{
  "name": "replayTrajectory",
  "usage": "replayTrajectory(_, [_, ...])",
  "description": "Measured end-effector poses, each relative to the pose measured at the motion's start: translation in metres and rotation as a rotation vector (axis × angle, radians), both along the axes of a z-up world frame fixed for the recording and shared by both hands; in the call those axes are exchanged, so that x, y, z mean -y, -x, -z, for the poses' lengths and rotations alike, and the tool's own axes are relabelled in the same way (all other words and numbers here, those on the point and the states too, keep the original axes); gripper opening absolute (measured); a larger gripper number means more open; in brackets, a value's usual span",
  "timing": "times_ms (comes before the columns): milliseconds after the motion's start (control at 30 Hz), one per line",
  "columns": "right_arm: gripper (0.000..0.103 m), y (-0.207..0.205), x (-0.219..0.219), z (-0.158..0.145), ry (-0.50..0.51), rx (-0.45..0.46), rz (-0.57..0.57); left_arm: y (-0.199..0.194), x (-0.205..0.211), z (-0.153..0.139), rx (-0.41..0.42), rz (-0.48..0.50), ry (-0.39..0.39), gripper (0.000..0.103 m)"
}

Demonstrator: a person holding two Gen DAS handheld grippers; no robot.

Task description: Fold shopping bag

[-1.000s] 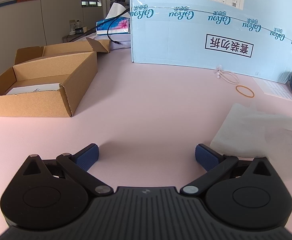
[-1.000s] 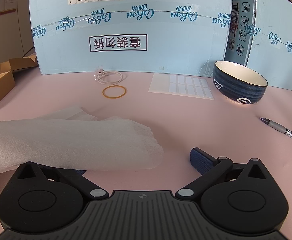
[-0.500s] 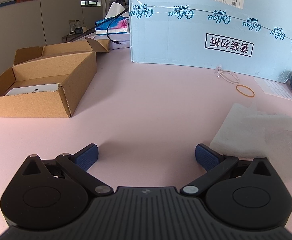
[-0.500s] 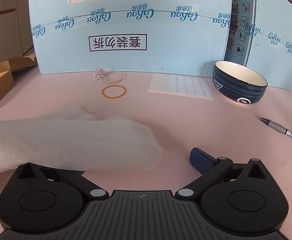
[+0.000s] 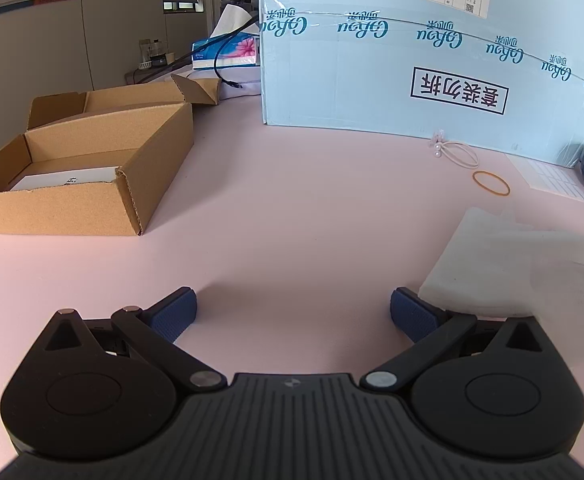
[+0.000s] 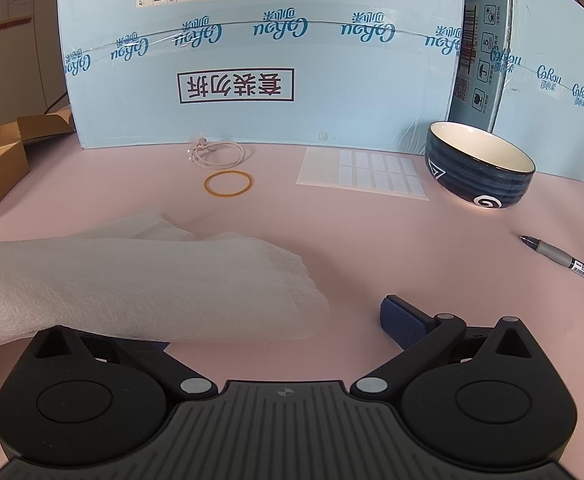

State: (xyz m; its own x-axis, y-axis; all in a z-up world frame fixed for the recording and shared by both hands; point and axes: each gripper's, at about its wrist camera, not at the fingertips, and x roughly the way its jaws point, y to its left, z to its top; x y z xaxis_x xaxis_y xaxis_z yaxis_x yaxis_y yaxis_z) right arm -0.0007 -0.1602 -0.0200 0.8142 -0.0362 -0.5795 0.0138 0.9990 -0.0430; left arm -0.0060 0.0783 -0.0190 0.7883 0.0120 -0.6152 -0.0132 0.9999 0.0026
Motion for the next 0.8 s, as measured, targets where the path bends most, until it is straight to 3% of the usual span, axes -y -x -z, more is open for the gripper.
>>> replayTrajectory(233, [0.103, 0.01, 0.008, -0.004, -0.022, 0.009, 0.039, 0.006, -0.003, -0.002, 0.024, -0.019, 0.014, 0.103])
replayTrajectory(400, [0.103, 0.017, 0.017, -0.007, -0.053, 0.041, 0.085, 0.018, -0.015, -0.008, 0.093, -0.051, 0.073, 0.103])
replayTrajectory(600, [0.103, 0.035, 0.019, -0.019, -0.025, 0.182, 0.109, 0.038, -0.013, -0.019, 0.234, -0.029, 0.076, 0.103])
replayTrajectory(700, [0.103, 0.049, 0.029, -0.028, -0.087, 0.289, 0.095, 0.042, -0.009, -0.022, 0.268, -0.018, 0.059, 0.103])
replayTrajectory(800, [0.103, 0.048, 0.036, -0.029, -0.212, 0.263, -0.012, 0.039, -0.001, -0.022, 0.236, -0.032, 0.018, 0.103])
